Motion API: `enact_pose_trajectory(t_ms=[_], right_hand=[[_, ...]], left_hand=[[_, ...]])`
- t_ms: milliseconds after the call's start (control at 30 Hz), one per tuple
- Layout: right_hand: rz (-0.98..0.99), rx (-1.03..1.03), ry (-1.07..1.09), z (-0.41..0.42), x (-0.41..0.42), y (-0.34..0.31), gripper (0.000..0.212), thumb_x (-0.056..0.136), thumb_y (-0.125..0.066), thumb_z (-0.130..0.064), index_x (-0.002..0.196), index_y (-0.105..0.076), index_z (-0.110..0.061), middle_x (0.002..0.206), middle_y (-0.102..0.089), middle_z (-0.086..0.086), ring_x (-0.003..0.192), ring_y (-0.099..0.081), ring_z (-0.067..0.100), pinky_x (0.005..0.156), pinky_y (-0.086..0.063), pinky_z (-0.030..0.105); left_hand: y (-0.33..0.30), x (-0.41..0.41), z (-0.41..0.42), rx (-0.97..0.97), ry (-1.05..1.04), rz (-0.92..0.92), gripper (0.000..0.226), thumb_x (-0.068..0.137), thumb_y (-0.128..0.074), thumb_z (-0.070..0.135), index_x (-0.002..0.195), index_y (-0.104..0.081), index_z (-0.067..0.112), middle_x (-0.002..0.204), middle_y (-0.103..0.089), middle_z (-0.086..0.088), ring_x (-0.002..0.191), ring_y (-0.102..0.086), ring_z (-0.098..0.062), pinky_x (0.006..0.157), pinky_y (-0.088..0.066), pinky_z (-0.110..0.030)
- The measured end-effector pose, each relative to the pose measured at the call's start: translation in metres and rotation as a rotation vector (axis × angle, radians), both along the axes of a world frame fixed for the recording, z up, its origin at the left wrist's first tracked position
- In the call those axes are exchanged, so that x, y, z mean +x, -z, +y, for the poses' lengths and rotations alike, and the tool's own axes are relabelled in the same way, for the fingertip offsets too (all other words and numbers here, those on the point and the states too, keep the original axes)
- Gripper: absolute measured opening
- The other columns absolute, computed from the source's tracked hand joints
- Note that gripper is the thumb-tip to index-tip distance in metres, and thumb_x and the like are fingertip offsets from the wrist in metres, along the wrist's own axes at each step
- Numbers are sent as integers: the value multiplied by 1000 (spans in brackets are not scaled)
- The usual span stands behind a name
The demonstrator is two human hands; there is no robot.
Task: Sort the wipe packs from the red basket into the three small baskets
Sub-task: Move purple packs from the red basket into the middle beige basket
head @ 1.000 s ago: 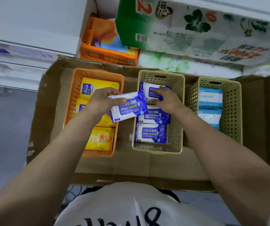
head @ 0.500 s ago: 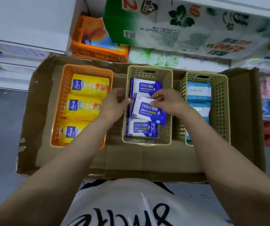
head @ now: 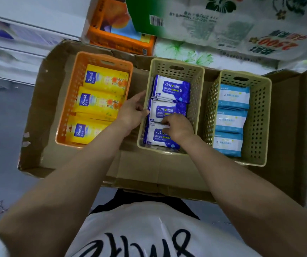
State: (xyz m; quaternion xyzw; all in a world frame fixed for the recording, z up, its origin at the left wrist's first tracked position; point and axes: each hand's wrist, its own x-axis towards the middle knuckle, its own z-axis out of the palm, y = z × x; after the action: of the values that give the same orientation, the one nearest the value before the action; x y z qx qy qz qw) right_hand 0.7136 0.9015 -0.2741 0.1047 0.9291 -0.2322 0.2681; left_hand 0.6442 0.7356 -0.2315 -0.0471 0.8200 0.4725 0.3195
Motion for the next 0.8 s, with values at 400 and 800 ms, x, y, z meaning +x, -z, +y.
enact_pose_trajectory(t_ms=[400,800], right_hand=[[117,81,-58,3,-10,-16,35,91,-65,-36,120,-59,-16,122,-58,9,118,-50,27,96,-45,39],[526,131,-186,14,-40,-187,37,96,-58,-34,128,-60,-15,130,-59,10,122,-49,30,95,-42,38]], left_hand=[[-17,6,7,-109,-54,40,61,92,-66,16,147,-41,24,115,-63,-2,105,-60,-17,73,-51,-27],[-153,16,-87,-349,17,583,50,91,-66,34,137,-53,20,131,-59,-8,122,-55,-24,100,-41,-35]])
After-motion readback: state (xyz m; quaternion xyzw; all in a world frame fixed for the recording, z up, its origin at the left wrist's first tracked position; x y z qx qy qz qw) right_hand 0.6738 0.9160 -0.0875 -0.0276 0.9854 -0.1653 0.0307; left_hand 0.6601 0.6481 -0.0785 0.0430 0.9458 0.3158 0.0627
